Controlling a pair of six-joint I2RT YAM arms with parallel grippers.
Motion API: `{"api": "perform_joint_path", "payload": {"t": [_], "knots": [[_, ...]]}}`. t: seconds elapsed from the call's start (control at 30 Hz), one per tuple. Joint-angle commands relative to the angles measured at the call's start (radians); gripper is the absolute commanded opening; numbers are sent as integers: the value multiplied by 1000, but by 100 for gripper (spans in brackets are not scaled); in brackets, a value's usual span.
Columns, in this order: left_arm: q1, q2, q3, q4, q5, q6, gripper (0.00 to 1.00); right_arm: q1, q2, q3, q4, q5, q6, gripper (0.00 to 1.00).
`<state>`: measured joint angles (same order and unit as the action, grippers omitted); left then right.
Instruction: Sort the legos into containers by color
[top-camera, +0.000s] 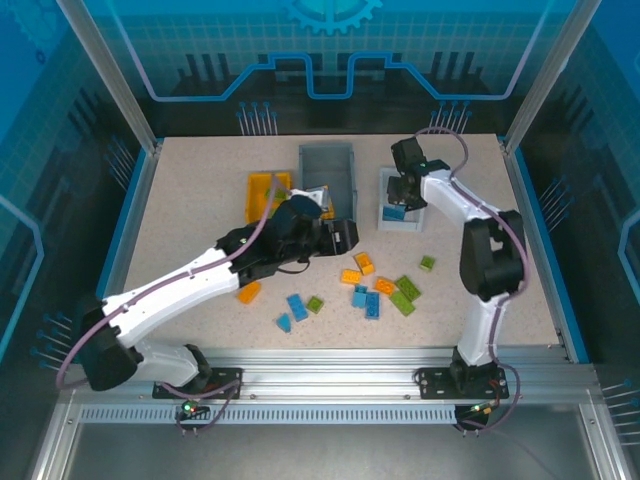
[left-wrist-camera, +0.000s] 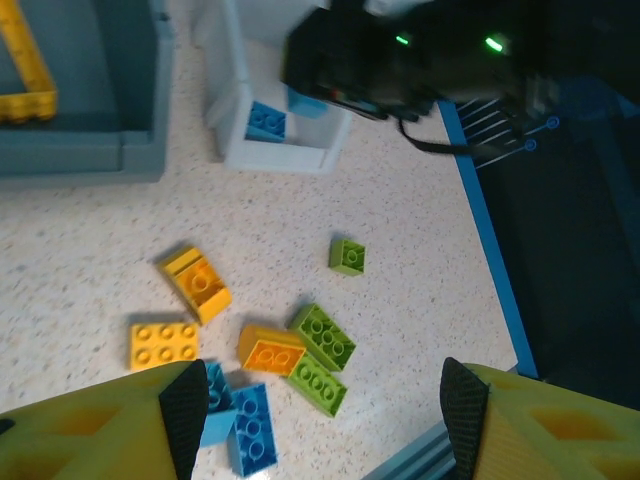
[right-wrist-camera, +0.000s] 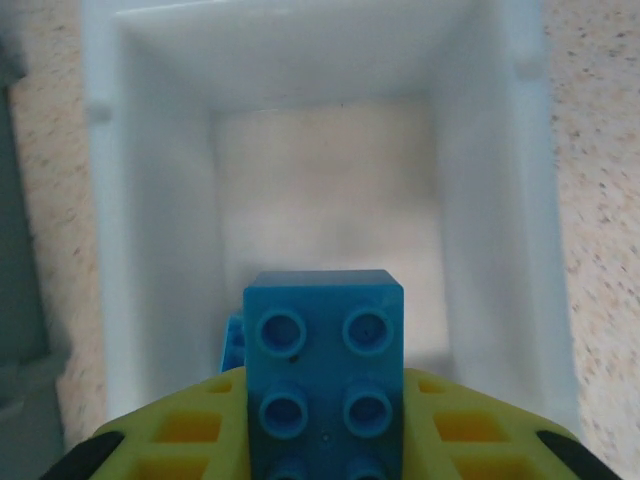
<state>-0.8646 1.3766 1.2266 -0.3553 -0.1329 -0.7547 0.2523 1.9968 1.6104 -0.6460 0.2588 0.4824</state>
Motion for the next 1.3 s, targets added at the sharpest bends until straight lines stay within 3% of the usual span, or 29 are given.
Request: {"api": "perform_joint_path", "payload": {"t": [0.0,0.2,0.4,0.53,0.7,0.8,1.0,1.1,1.27], "knots": [[-17,70,74,17,4,72,67,-28,101,142,-109,-41,15,25],[-22,82,95,-36,-48,83,68,-40,172,221,-133,-73,6,46],[11,-30,6,-136,-105,46,69,-6,42,169,-95,-55,-29,57],[95,-158,-113,-233,-137,-26,69,60,-138,70,-50,10,-42,53],[321,-320,-297,-347,-102,-121,71,244,-458,-241,154,59,-88,53],[445,-366,-380,-337,-56,-126,73,338,-555,-351,171,79,-58,51],[680,-262,-472,-219,98,-117,73,509,-694,-546,224,112,0,27],[725,-147,-455,-169,123,-118,73,589,-733,-598,238,112,20,23],[731,-16,-437,-104,108,-146,77,696,-745,-630,212,134,71,24]]}}
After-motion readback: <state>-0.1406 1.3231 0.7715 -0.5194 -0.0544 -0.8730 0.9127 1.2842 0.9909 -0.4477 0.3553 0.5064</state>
